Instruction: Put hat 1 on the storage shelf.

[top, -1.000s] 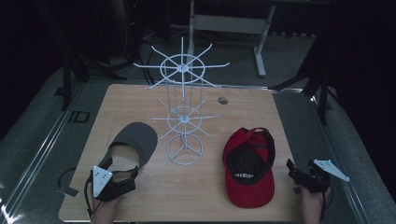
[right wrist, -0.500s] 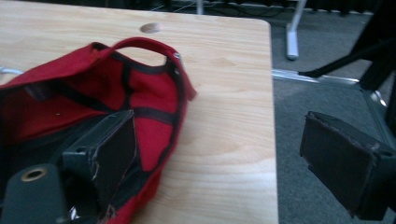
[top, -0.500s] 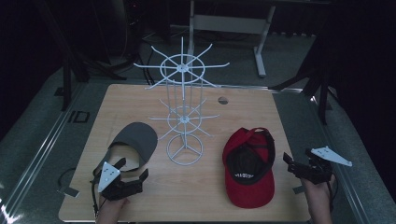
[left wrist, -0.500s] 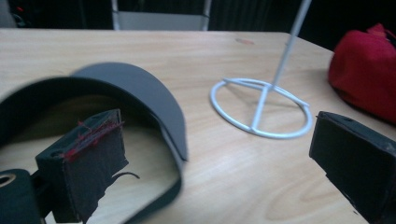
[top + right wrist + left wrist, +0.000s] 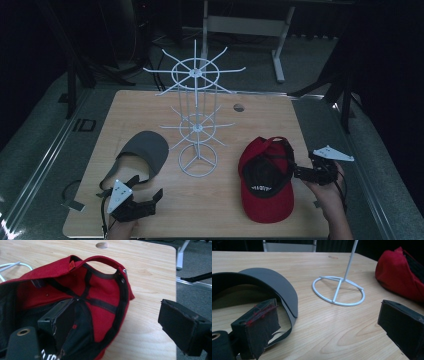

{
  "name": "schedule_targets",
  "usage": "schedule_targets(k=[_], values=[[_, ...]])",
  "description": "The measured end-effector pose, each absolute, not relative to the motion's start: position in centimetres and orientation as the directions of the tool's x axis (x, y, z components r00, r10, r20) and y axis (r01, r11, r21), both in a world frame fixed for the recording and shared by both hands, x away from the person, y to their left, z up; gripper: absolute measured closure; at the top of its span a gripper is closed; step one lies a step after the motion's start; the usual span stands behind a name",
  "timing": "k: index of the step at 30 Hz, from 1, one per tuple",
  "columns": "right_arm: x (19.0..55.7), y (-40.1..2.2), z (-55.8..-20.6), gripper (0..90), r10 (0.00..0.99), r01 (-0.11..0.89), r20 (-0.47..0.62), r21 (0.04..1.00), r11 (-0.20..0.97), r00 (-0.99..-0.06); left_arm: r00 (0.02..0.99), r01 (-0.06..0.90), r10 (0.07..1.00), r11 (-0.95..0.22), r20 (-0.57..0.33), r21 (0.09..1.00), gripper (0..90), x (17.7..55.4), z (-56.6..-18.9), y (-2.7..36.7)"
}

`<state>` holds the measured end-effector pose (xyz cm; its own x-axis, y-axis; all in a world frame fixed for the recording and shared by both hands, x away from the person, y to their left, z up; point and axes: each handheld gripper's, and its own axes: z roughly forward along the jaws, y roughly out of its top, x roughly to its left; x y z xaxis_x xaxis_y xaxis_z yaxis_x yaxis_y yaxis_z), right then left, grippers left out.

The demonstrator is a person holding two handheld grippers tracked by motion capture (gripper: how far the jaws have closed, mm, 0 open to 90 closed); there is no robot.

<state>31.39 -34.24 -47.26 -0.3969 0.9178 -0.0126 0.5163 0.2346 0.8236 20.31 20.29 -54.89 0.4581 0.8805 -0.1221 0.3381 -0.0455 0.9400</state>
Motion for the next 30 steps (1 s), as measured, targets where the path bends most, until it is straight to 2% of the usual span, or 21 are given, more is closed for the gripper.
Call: schedule_targets(k=[7,14,20,30], values=[[33.5,-33.6,-47.7,14.7,0.911,0.538,-0.025,0.800,0.265,-0.412,0.464,0.353,0.878,-0.061,-0.118,0.934,3.5,20.4,-55.0,20.1],[36.1,-33.2,-48.8,21.3,0.903,0.566,-0.038,0.767,0.301,-0.428,0.478,0.358,0.869,-0.066,-0.123,0.931,3.5,20.4,-55.1,19.9],[37.6,-32.7,-50.1,22.2,0.901,0.597,-0.029,0.739,0.311,-0.433,0.489,0.365,0.863,-0.068,-0.129,0.929,3.5,20.5,-55.1,19.8],[37.2,-30.6,-51.8,22.6,0.880,0.607,-0.051,0.704,0.368,-0.473,0.485,0.366,0.865,-0.069,-0.127,0.928,3.5,20.4,-55.1,19.9]])
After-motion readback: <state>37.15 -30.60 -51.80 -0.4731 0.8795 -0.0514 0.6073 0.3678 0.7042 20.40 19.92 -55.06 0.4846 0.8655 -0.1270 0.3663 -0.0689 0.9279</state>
